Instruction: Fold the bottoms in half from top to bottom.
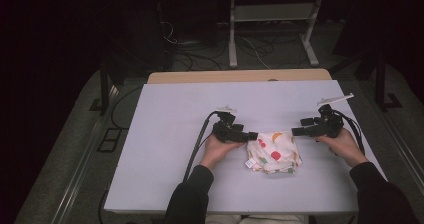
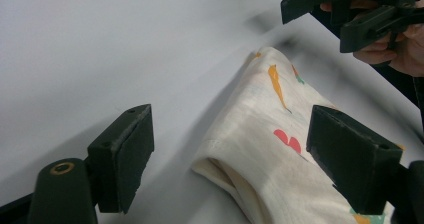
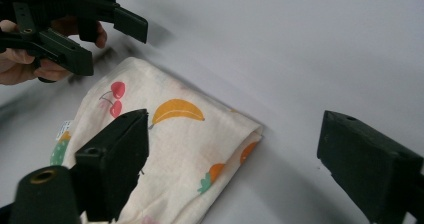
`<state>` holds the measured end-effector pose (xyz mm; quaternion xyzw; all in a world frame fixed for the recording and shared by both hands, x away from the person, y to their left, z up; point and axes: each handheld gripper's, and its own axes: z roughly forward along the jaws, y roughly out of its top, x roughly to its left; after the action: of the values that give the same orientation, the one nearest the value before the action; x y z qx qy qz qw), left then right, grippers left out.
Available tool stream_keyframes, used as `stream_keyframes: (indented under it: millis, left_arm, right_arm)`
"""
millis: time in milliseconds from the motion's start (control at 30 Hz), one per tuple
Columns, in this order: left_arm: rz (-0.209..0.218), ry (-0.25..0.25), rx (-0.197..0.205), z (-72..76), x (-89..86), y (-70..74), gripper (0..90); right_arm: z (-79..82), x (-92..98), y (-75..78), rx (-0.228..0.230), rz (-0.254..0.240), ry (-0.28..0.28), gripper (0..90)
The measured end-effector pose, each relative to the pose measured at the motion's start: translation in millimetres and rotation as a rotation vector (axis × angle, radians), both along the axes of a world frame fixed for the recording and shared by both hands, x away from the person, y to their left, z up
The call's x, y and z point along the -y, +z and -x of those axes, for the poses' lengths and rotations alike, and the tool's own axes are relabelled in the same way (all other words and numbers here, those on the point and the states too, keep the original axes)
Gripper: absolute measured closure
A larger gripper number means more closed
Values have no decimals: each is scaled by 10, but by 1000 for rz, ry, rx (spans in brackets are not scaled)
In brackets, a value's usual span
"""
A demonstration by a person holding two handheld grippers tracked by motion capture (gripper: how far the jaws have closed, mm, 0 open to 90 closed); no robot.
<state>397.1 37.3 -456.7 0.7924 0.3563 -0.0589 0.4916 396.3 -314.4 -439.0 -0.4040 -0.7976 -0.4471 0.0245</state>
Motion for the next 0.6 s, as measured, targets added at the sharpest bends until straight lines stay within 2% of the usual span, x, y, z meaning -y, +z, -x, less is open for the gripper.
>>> stream_keyframes:
  millis: [100,300,500,600]
  left_arm:
    - [-19,-1,-5,-8,18,-14,133]
    - [-22,-4,-13,-16,25,-28,126]
    - [-25,-12,-19,-35,38,-33,124]
    - [-25,-22,-24,-47,43,-36,132]
  right_arm:
    - [-9,-26,-12,-8,9,-1,27]
    - [-31,-82,-71,-20,55,12,28]
    - [-60,-106,-104,-16,54,29,141]
    - [-85,-108,-124,-18,49,30,164]
